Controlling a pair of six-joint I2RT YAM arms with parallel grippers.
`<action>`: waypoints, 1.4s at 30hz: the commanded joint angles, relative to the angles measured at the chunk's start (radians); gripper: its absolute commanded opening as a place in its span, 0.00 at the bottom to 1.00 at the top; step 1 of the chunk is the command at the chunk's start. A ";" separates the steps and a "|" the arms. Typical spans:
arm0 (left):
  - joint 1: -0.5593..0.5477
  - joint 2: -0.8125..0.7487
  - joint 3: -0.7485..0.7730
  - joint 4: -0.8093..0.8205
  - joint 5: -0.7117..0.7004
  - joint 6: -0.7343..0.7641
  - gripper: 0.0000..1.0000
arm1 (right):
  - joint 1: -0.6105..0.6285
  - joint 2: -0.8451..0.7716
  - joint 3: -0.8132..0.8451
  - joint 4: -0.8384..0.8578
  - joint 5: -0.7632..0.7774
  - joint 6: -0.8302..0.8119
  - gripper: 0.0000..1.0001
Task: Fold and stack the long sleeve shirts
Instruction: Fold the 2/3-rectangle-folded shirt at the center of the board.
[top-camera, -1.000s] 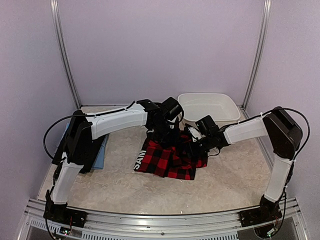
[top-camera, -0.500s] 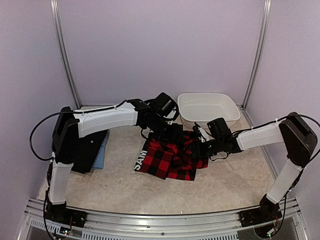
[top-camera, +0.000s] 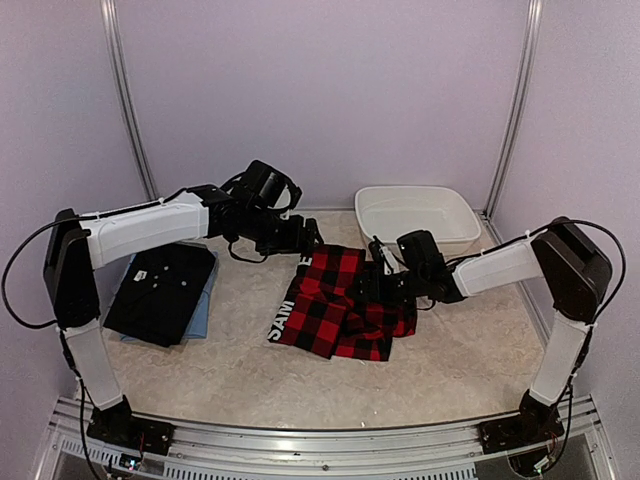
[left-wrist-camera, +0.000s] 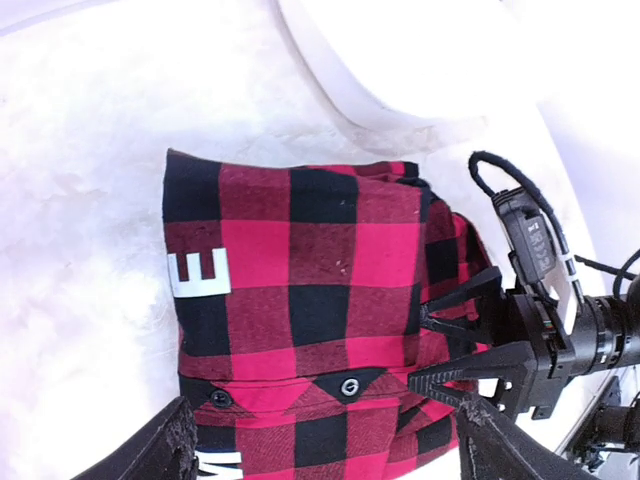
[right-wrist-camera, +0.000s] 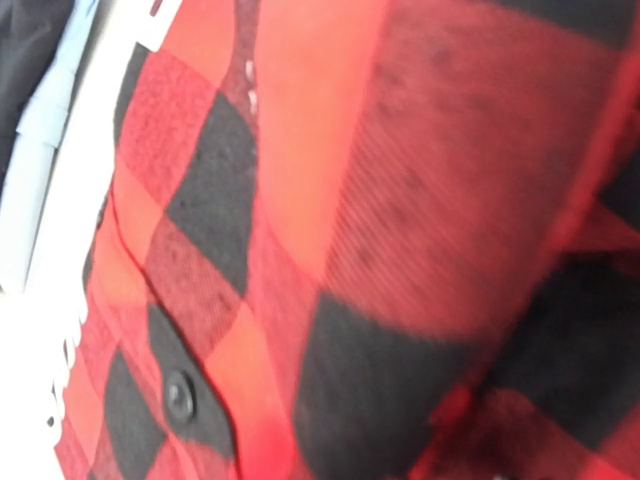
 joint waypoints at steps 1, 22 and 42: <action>0.025 -0.031 -0.087 0.067 -0.034 0.017 0.86 | 0.029 0.075 0.064 0.041 -0.014 0.042 0.70; 0.081 -0.036 -0.217 0.124 -0.029 0.024 0.86 | 0.085 0.160 0.085 0.187 -0.017 0.130 0.26; 0.120 -0.078 -0.261 0.093 -0.104 0.076 0.87 | 0.017 -0.046 0.127 -0.033 -0.222 0.163 0.00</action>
